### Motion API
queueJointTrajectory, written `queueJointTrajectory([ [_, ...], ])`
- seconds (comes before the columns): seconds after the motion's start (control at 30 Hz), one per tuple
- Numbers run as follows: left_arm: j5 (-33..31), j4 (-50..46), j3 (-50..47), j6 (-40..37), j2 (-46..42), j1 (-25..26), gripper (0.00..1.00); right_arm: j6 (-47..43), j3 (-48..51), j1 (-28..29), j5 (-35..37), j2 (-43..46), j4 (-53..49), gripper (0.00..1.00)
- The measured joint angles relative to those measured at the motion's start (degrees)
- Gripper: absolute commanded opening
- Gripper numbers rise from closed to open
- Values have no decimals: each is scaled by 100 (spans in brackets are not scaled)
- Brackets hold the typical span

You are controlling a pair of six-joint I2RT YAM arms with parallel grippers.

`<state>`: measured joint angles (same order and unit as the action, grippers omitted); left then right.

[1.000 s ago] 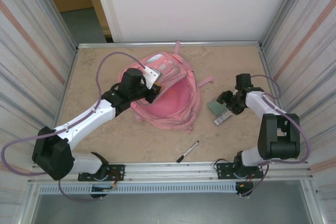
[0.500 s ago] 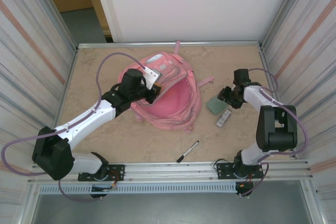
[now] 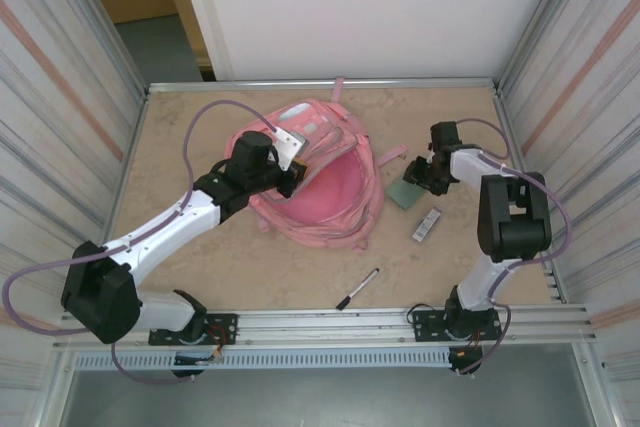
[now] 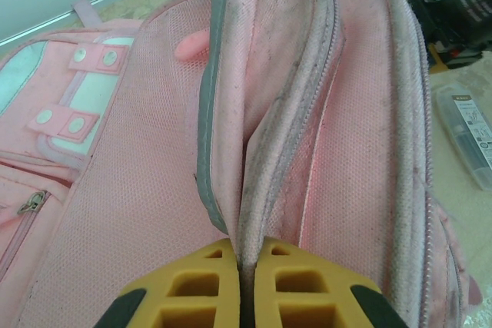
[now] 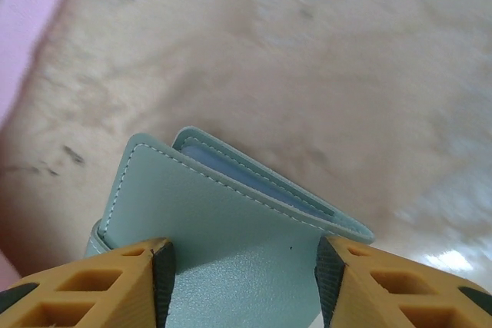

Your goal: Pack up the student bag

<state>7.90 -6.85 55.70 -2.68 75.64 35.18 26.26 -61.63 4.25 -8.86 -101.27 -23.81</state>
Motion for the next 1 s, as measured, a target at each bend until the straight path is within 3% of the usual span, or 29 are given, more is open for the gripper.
queueJointTrajectory([
  [0.23, -44, -57, -2, 15, -4, 2, 0, 142, -177, 39, -358, -94, 201, 61],
  [0.5, -90, -59, -2, 17, -24, 2, 0, 378, 61, -118, -535, 468, -39, 66],
  [0.87, -87, -85, -2, 17, -24, 2, 0, 673, 529, -223, -1051, 269, 160, 63],
  [1.0, -85, -122, 0, 0, -24, 2, 0, 754, 487, -201, -1189, 109, 269, 56],
])
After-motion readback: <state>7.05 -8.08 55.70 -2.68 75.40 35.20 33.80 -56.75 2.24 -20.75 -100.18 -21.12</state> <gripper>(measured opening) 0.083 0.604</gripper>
